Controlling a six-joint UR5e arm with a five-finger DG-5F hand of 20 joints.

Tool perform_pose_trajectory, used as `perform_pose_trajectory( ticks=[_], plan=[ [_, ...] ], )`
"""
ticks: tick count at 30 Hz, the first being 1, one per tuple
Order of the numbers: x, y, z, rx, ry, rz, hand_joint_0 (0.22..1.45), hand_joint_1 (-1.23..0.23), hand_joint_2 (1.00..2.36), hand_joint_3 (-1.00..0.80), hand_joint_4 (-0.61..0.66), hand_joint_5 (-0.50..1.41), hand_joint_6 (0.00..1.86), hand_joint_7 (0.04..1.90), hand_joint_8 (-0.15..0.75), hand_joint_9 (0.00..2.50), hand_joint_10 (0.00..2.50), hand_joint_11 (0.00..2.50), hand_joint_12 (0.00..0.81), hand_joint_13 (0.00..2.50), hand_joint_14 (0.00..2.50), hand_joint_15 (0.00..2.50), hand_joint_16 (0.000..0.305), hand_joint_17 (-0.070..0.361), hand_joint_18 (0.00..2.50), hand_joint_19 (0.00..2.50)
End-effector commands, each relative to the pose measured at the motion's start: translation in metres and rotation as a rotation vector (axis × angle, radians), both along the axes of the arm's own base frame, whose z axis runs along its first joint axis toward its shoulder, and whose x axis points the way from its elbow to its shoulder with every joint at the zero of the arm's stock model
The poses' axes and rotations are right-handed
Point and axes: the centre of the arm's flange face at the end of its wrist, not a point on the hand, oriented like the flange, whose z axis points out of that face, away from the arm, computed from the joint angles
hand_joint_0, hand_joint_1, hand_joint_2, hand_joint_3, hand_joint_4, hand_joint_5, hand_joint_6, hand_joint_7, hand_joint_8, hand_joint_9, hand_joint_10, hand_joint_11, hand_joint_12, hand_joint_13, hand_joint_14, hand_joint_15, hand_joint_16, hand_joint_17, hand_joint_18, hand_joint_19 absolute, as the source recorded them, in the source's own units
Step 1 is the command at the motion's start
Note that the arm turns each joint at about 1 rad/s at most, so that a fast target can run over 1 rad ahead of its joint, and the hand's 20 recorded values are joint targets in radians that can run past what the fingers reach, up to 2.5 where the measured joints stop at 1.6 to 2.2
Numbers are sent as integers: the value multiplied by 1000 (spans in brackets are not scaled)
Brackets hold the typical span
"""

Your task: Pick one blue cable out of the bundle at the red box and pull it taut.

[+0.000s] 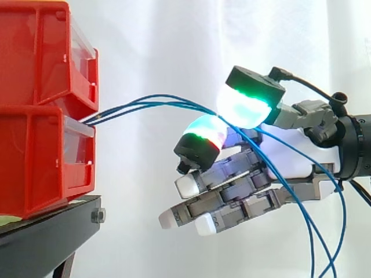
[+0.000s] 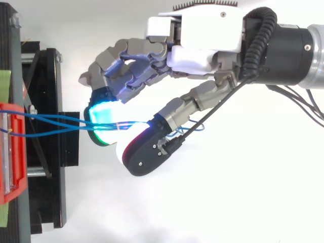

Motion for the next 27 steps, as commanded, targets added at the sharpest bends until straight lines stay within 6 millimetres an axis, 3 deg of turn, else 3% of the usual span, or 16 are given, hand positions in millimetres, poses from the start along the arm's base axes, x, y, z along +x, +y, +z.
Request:
perform_pose_trajectory(
  ticks=[1,5,10,15,21,27],
  plan=[
    [0,0,0,0,1,0,506,-830,1000,-500,95,-130,855,1146,318,709,9,446,396,231,0,0,61,137,468,216],
    [-1,0,0,1,6,0,498,-739,1000,-500,95,-124,850,1157,325,738,8,439,401,236,0,0,62,139,477,229],
    [-1,0,-1,3,7,0,577,-670,1007,-425,82,-115,845,1203,311,761,11,437,377,243,0,4,57,129,461,243],
    [0,0,1,1,4,1,592,-753,1018,-224,90,-117,853,1232,317,764,12,461,376,253,0,0,57,128,475,235],
    [-1,0,0,1,9,1,610,-841,1021,-113,92,-122,862,1240,320,765,10,475,379,282,0,9,57,128,512,228],
    [-1,0,0,0,9,0,633,-877,1020,-84,7,-129,879,1205,313,756,11,455,383,291,0,2,58,131,534,213]
  ],
)
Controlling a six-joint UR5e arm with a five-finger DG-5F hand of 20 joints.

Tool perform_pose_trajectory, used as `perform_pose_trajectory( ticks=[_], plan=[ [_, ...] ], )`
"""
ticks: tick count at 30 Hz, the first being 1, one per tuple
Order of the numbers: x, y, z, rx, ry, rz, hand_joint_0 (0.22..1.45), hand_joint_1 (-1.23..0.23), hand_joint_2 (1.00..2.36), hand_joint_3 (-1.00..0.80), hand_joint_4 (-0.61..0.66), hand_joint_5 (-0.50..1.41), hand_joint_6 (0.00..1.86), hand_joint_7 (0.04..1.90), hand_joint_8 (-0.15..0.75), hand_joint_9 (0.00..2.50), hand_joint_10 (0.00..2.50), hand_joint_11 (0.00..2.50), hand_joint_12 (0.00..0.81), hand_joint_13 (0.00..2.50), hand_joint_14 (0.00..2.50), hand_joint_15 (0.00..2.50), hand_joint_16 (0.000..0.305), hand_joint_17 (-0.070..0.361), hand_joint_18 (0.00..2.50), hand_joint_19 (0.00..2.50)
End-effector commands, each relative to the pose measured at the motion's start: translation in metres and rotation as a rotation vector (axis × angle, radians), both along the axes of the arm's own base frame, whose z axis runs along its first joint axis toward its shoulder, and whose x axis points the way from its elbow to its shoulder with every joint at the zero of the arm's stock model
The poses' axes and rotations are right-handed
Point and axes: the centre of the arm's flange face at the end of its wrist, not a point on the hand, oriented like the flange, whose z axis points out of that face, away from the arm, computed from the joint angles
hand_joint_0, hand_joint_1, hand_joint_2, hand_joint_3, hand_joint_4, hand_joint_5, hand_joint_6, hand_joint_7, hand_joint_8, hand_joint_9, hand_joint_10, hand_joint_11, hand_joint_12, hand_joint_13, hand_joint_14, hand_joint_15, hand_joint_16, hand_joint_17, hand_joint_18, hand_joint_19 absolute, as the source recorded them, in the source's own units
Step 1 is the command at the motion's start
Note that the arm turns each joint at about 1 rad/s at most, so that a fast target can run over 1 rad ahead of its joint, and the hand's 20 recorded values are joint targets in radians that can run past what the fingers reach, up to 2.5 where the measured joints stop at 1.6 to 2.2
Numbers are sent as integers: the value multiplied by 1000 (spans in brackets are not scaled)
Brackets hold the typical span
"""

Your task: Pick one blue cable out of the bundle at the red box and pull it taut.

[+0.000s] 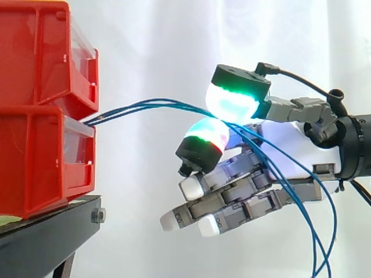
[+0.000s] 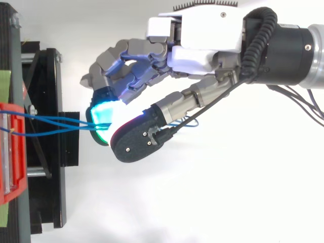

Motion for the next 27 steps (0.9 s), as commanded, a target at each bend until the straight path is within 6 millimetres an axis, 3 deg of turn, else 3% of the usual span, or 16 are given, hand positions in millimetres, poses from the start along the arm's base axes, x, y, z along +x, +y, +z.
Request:
perform_pose_trajectory(
  ticks=[1,5,10,22,23,27],
  plan=[
    [0,0,-1,0,1,1,638,-884,1021,-86,1,-131,879,1205,311,751,10,463,379,288,0,3,58,129,529,216],
    [0,0,0,0,0,0,655,-897,1020,-156,15,-140,884,1133,303,730,9,460,375,264,0,0,57,128,510,212],
    [0,0,0,0,0,0,604,-845,1016,-250,31,-108,850,1233,280,785,9,438,371,278,2,0,56,126,508,238],
    [0,0,0,0,1,0,562,-750,1000,-40,-19,-84,860,1202,346,846,6,414,453,315,0,0,73,165,587,198],
    [0,0,0,0,3,0,529,-698,1135,-68,-18,-83,860,1201,354,840,8,403,462,309,0,1,75,169,575,198],
    [-1,0,-1,-1,9,0,495,-640,1282,-113,-7,-84,860,1190,363,834,6,397,473,294,0,1,77,173,559,198]
  ],
)
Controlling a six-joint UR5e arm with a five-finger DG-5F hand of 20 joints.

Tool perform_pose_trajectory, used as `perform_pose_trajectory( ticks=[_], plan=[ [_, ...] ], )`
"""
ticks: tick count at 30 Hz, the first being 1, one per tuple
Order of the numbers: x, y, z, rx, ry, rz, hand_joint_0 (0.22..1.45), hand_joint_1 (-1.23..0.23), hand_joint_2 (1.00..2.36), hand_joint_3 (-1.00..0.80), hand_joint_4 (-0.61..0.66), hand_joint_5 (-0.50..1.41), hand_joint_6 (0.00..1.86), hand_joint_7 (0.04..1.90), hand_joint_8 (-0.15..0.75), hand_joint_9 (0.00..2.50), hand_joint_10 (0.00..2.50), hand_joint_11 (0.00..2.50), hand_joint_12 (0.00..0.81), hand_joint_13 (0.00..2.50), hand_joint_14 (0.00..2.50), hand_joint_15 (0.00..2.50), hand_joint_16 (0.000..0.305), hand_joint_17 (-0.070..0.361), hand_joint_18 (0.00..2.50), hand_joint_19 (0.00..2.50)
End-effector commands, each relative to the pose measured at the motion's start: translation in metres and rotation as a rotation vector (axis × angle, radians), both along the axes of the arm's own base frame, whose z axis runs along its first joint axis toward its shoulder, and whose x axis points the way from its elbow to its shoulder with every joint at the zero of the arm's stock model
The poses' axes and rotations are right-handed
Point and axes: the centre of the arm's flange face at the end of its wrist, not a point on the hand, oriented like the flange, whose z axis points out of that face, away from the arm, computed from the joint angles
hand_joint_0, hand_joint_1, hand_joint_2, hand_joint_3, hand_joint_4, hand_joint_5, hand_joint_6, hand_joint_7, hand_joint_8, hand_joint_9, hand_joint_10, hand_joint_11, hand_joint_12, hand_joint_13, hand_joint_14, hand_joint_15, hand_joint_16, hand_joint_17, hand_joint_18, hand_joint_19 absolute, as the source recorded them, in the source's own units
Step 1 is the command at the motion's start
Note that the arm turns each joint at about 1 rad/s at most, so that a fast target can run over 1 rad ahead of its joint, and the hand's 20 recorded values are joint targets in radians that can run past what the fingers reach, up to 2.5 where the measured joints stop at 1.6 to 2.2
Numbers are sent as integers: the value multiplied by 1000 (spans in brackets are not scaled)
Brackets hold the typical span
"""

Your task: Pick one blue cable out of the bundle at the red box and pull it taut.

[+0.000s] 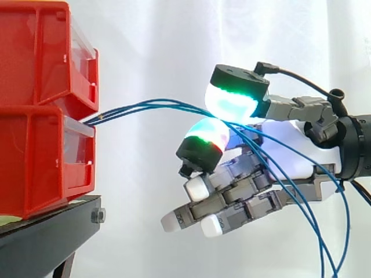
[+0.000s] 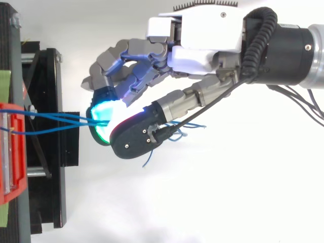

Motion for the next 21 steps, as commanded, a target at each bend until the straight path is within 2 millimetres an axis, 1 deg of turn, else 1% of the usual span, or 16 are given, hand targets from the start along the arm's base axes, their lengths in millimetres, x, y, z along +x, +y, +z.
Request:
perform_pose_trajectory(
  ticks=[1,3,5,6,7,8,9,11,15,21],
  plan=[
    [-1,0,-1,0,6,0,494,-637,1282,-113,-8,-84,860,1188,362,834,6,404,474,292,0,0,77,173,558,198],
    [-1,0,-1,0,9,0,490,-619,1281,-120,0,-85,859,1189,364,823,6,401,476,286,0,4,77,174,542,196],
    [-1,0,-1,0,9,0,494,-632,1265,-118,9,-86,858,1184,364,817,6,410,479,280,0,4,78,174,540,182],
    [-1,0,-1,0,9,0,521,-685,1137,-72,24,-91,856,1190,360,799,6,412,474,272,0,0,76,172,525,180],
    [-1,0,-1,0,9,0,537,-720,1078,-45,39,-95,857,1194,358,787,6,412,471,267,0,0,75,170,517,183],
    [-1,0,-1,0,9,0,552,-762,1042,-25,51,-100,859,1199,359,781,6,424,467,262,0,0,75,168,511,176],
    [-1,0,-1,0,9,0,559,-793,1043,-18,66,-103,862,1195,358,767,7,431,464,259,0,0,74,167,507,178],
    [-1,0,-1,0,9,0,580,-820,1000,4,78,-108,865,1191,355,756,9,433,457,251,0,2,73,164,495,174],
    [-1,0,-1,0,9,2,604,-880,1007,-6,76,-124,874,1192,343,713,10,443,436,223,1,0,68,153,460,177],
    [-1,0,-1,0,9,2,627,-930,1012,-35,82,-148,887,1155,319,648,8,456,412,180,0,0,64,144,406,169]
  ],
)
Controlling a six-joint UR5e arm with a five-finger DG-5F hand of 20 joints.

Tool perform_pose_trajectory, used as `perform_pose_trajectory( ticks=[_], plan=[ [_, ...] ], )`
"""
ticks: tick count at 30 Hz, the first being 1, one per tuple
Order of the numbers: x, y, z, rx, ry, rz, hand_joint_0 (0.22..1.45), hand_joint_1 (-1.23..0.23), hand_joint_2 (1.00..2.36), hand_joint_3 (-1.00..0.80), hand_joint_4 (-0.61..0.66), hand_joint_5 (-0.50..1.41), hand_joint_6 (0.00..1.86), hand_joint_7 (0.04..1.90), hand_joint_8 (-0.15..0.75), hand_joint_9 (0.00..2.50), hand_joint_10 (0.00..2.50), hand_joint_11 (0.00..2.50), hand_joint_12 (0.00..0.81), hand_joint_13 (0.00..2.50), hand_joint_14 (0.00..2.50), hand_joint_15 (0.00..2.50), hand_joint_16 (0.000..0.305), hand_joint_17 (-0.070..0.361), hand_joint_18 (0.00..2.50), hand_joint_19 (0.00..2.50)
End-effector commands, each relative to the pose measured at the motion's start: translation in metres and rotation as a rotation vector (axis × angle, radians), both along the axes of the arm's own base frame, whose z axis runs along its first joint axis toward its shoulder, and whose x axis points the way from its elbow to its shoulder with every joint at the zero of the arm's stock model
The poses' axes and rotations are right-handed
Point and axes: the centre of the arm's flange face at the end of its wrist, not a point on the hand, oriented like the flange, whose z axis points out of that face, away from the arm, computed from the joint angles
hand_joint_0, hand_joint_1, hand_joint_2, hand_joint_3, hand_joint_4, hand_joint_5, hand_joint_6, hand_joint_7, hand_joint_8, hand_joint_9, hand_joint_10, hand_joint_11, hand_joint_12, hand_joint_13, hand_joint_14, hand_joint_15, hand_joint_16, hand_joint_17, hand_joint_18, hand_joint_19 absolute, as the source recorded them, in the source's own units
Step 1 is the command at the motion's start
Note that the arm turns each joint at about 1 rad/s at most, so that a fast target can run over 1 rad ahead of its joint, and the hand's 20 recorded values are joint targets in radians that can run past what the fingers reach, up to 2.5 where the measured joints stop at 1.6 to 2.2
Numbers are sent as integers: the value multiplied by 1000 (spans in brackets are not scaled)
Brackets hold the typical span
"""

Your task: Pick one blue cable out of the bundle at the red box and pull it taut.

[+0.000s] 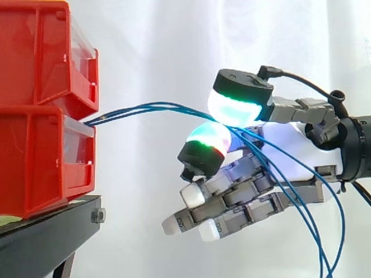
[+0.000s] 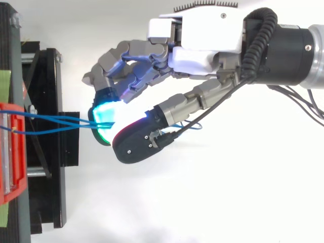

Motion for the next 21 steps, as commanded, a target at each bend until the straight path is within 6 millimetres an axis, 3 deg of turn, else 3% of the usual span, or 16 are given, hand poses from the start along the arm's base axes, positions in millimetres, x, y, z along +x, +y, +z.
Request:
perform_pose_trajectory(
  ticks=[1,11,14,21],
  plan=[
    [0,0,0,0,0,0,628,-934,1013,-34,84,-150,887,1155,318,639,9,457,410,177,0,0,64,143,403,169],
    [0,0,0,1,-1,-1,670,-980,1016,-146,104,-174,898,1102,292,566,9,478,385,117,0,0,58,131,326,164],
    [0,0,0,1,-1,-1,653,-1005,1015,-254,103,-164,895,1116,292,577,9,480,385,117,0,0,58,131,324,172],
    [1,0,1,5,-3,-1,613,-921,1014,-311,103,-141,879,1175,293,635,13,459,380,164,1,0,58,130,366,190]
  ],
)
